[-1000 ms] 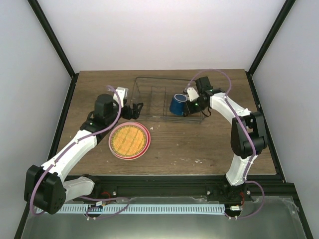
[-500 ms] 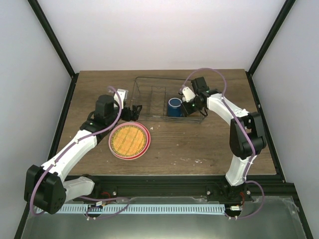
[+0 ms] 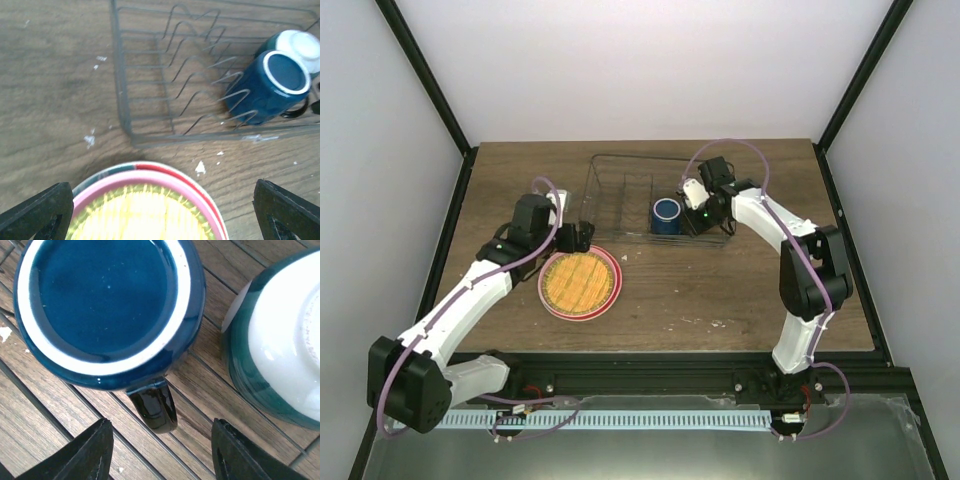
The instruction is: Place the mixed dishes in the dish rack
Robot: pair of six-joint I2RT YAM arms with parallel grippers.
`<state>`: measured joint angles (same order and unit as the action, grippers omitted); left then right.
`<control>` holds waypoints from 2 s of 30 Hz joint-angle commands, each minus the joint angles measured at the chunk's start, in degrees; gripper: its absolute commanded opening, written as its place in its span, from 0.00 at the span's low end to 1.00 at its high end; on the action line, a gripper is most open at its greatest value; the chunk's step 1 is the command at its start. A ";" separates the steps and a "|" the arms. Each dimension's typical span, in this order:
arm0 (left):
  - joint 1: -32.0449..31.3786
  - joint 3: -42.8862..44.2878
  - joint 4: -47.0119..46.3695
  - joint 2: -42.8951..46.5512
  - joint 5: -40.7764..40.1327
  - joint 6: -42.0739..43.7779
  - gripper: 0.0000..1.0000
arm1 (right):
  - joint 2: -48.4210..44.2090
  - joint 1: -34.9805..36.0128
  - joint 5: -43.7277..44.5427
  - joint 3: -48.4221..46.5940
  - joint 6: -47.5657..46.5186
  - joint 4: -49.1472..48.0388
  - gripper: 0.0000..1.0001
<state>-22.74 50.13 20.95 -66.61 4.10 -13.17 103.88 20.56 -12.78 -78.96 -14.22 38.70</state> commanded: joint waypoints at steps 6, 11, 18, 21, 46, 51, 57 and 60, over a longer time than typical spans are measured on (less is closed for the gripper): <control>0.32 6.16 22.58 -0.14 -10.53 -5.91 1.00 | -4.55 0.71 6.21 -6.22 4.02 6.38 0.59; 0.85 6.39 27.65 -3.68 -6.50 -5.73 1.00 | -4.75 0.71 7.65 -12.77 9.61 9.65 0.60; 2.43 6.18 29.38 -9.47 1.47 -3.34 1.00 | -4.19 0.74 11.01 -22.90 15.91 17.09 0.62; 2.44 6.46 29.81 -11.11 2.24 -2.83 1.00 | -4.83 0.77 11.78 -24.44 17.34 18.62 0.62; 12.96 5.84 30.47 -17.45 12.34 -2.71 0.99 | -7.10 0.71 13.13 -24.46 19.12 21.51 0.63; 12.86 6.20 30.55 -17.56 12.44 -2.07 0.99 | -6.43 0.72 12.87 -25.11 19.29 21.65 0.63; 12.93 6.60 30.21 -21.03 12.54 -1.24 0.99 | -5.79 0.74 13.16 -26.95 19.07 22.46 0.63; 12.88 7.14 30.72 -22.27 10.17 -0.81 0.99 | -5.88 0.72 13.60 -27.37 18.94 22.88 0.64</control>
<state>-10.02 56.21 51.64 -87.44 15.90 -15.09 98.02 20.78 -0.14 -103.24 4.38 60.47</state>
